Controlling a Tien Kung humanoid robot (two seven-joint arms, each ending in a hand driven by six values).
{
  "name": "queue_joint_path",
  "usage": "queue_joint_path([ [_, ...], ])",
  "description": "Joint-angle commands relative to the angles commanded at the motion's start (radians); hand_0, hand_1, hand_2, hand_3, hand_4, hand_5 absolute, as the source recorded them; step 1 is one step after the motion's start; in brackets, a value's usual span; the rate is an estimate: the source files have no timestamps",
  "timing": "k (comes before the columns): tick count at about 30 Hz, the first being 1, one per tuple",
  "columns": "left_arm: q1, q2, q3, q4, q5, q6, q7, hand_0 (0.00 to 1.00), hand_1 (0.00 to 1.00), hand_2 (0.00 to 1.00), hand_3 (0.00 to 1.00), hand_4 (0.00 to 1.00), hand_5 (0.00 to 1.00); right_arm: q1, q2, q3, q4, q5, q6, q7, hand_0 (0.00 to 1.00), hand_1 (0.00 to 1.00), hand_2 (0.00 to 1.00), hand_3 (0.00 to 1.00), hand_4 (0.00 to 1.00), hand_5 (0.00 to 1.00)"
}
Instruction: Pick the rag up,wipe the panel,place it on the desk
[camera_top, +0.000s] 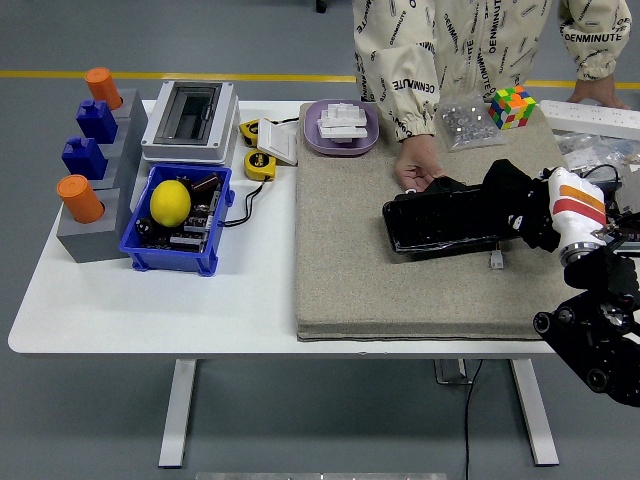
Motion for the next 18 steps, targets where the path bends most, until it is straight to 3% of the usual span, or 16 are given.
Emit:
queue_joint_path([
  [18,0.001,0.0,0.005,-0.001,-0.001,-0.001,-0.001,0.608,0.642,0.655,0.562,0.628,0.441,-0.019,-0.02,0.044,-0.018,-0.003,0.001,0.001,0.292,0.388,0.419,0.436,0.966,0.057],
])
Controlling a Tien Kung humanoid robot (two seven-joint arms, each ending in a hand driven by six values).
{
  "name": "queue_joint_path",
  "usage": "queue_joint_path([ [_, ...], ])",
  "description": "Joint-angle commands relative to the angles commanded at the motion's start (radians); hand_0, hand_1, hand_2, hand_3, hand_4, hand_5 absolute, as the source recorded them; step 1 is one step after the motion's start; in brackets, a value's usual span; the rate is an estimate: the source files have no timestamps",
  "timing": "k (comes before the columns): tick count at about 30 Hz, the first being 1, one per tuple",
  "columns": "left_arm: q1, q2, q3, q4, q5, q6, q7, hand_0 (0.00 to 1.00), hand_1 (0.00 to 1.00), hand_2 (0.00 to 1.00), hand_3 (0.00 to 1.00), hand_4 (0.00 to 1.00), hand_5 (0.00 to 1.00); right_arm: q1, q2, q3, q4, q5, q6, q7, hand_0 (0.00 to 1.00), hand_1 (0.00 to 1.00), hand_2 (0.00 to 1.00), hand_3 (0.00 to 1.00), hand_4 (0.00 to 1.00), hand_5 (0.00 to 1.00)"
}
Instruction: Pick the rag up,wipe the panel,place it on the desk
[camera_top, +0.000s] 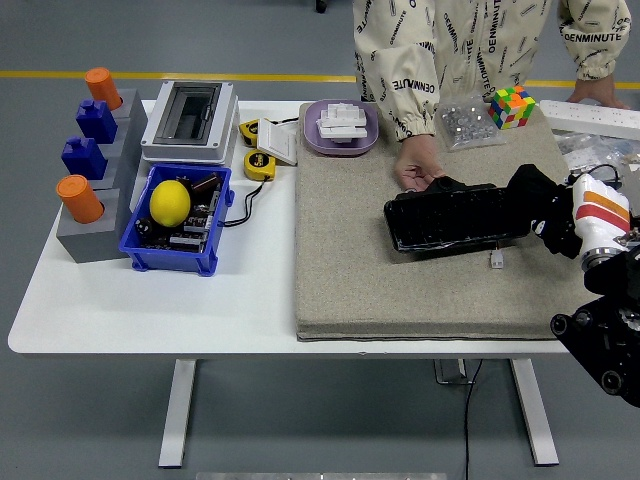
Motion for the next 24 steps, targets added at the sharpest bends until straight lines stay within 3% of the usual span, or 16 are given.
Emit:
queue_joint_path([
  [24,-0.001,-0.001,-0.006,0.001,0.003,0.0,0.0,0.608,0.642,0.655,0.561,0.629,0.443,0.005,0.006,0.001,0.0,-0.005,0.002,0.0,0.292,0.388,0.418,0.435,0.967,0.058],
])
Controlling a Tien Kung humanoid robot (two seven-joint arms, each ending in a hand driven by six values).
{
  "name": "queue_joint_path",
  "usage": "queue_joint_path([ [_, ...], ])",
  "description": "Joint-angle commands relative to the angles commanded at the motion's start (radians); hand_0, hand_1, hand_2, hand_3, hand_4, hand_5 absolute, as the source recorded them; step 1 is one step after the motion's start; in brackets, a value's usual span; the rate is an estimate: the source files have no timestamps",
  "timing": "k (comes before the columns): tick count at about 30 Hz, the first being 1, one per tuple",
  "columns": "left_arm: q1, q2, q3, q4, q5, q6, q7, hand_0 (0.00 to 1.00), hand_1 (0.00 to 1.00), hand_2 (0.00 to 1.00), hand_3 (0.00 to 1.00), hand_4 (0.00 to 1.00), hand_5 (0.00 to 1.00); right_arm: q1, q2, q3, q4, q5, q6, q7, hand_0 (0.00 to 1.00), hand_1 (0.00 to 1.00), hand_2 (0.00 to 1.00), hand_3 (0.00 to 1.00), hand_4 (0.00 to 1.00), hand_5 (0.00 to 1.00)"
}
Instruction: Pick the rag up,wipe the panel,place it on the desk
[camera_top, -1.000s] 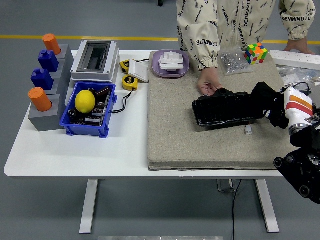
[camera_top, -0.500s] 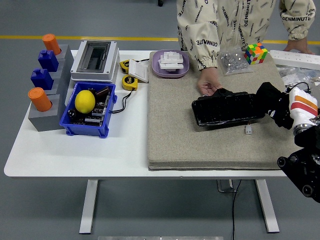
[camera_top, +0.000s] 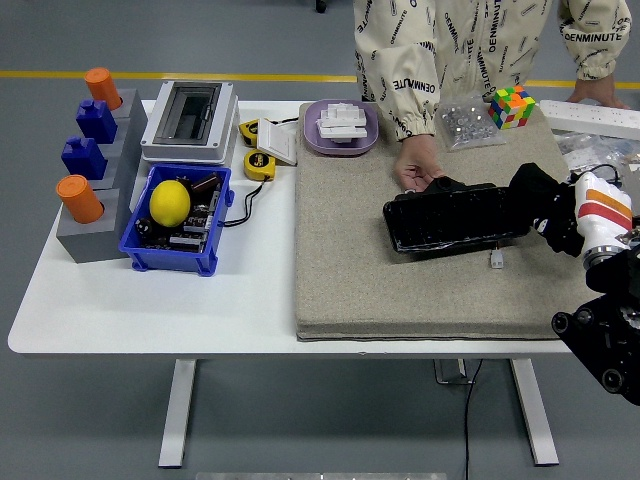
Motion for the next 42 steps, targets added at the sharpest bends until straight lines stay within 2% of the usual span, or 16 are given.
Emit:
queue_joint_path([
  [24,-0.001,0.0,-0.001,0.001,0.001,0.0,0.0,0.608,0.642,0.655,0.562,0.628,0.442,0.032,0.046,-0.113,0.061,-0.017,0.003,-0.011,0.292,0.389,0.419,0.435,0.968,0.059],
  [42,-0.001,0.001,0.0,0.001,0.001,0.0,0.0,0.608,0.642,0.655,0.562,0.629,0.443,0.053,0.089,-0.266,0.121,-0.006,0.002,-0.021,0.293,0.388,0.418,0.436,0.97,0.06],
])
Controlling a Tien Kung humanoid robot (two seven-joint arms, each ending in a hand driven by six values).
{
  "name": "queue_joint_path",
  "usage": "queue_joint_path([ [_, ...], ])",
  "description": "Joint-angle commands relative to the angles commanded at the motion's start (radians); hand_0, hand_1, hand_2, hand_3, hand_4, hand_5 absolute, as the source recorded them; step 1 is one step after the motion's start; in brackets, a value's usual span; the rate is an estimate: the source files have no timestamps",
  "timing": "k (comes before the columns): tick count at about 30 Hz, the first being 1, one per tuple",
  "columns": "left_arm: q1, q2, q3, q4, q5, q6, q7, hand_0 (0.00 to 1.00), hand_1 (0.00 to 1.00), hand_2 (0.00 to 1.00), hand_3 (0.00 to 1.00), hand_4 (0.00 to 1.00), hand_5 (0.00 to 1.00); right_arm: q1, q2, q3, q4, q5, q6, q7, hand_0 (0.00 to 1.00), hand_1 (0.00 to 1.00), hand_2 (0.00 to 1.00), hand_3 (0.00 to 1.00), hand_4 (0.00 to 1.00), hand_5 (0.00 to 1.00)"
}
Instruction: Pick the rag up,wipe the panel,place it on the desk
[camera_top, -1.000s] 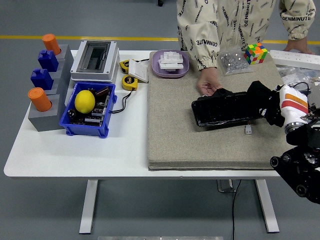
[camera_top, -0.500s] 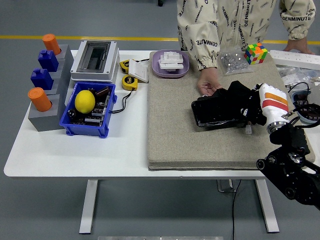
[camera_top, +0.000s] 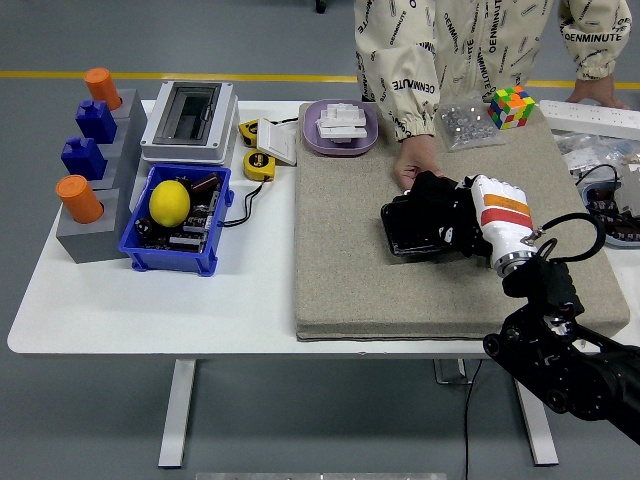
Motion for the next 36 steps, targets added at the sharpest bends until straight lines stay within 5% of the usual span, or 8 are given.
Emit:
queue_joint_path([
  [36,0.002,0.003,0.009,0.001,-0.002,0.0,0.001,0.608,0.641,0.655,0.562,0.628,0.441,0.031,0.026,-0.2,0.078,0.007,0.012,-0.013,0.293,0.39,0.419,0.435,0.968,0.059],
])
